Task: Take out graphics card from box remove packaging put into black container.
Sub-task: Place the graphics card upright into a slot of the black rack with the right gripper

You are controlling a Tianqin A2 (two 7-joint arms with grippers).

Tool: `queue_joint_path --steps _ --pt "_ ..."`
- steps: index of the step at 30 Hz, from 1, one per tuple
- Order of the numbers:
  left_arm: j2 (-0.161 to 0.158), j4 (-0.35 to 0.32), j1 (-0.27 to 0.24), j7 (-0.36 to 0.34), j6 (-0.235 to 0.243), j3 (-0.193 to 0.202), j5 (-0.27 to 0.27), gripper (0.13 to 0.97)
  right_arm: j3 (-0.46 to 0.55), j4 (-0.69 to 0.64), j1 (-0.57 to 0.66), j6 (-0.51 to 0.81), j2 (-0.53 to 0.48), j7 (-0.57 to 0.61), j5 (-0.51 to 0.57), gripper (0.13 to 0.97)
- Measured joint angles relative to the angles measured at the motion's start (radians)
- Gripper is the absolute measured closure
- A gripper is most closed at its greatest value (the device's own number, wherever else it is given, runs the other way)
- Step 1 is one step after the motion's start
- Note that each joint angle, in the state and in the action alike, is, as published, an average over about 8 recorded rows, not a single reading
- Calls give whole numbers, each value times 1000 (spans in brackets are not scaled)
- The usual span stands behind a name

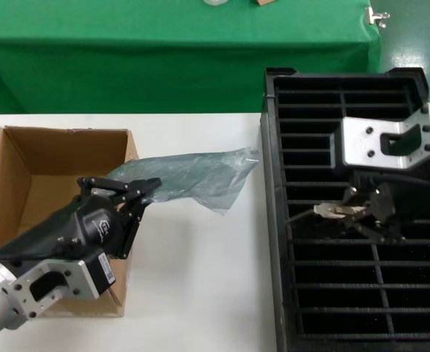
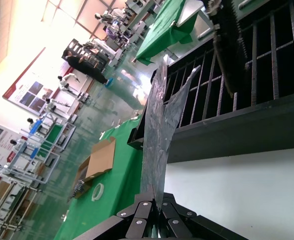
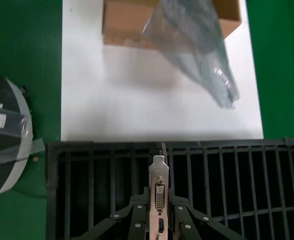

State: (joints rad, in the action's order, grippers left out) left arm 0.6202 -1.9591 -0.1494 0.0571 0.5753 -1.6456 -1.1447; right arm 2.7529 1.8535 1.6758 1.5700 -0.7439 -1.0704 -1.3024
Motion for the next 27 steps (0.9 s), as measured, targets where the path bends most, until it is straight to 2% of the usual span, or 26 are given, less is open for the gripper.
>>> queue_joint_path --steps 14,27 --pt "0 0 0 0 0 0 0 958 0 -49 -44 0 -23 135 6 905" --pt "0 0 0 0 0 0 0 958 0 29 -64 0 -88 146 -46 905"
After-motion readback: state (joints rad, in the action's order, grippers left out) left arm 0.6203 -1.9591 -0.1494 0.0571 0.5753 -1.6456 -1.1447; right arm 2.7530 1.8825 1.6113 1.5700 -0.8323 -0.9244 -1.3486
